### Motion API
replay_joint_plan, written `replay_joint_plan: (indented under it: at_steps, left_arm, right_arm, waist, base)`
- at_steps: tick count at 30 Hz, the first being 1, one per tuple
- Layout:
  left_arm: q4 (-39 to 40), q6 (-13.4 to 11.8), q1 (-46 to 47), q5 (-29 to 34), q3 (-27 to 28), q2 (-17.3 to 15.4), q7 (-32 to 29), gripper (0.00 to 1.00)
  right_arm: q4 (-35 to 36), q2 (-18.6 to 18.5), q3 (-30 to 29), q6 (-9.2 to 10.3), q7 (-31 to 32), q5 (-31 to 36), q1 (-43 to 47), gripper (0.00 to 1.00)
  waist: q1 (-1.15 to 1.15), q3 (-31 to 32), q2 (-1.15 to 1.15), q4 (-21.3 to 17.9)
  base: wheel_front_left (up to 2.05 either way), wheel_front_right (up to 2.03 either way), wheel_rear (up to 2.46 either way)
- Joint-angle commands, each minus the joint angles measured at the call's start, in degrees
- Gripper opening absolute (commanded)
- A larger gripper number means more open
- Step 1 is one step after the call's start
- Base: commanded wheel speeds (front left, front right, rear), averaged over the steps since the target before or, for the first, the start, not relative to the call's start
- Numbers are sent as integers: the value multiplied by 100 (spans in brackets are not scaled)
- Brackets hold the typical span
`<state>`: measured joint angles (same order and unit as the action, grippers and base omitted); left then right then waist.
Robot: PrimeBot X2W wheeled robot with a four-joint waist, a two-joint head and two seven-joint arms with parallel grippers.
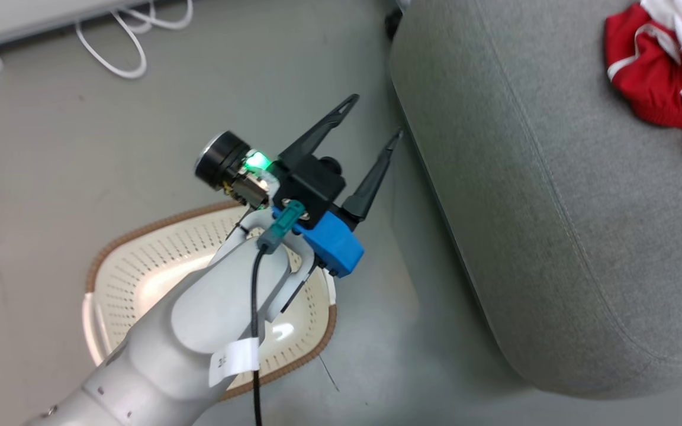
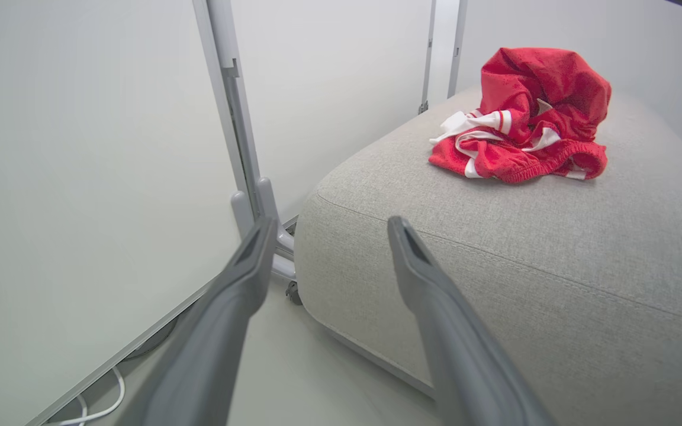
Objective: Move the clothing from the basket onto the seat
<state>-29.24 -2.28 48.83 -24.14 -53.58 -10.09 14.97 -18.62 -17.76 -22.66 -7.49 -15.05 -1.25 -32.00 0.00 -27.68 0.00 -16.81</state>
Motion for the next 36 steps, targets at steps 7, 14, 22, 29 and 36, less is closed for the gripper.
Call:
replay_joint_plan:
  at_steps: [7, 14, 22, 29, 36]
  left_arm:
    - [506, -229, -830, 101, 1040, -99, 27, 100]
    - [880, -287, -1683, 372, 2098, -74, 27, 100]
    - [1107, -164, -2585, 717, 3149, 62, 28, 100]
    - [1214, 68, -3411, 1083, 3921, 244, 24, 100]
    - [1334, 299, -3916, 1374, 4391, 399, 24, 100]
  right_arm:
    - [481, 259, 929, -1, -19, 24, 483, 100]
    - [676, 423, 1534, 0, -19, -98, 857, 100]
    - [797, 652, 1862, -1, -19, -247, 1429, 100]
    - [800, 814, 1885, -1, -19, -382, 2059, 100]
    - [774, 975, 1898, -1, -19, -430, 2493, 100]
  waist:
    - [0, 992, 0, 580]
    - [0, 1524, 0, 1080]
    - [0, 2015, 0, 1537]
    - [0, 2411, 0, 1811]
    - [0, 2642, 0, 1890]
  base:
    - [0, 0, 0]
    - [0, 0, 0]
    - [0, 0, 0]
    - [0, 0, 0]
    - [0, 0, 0]
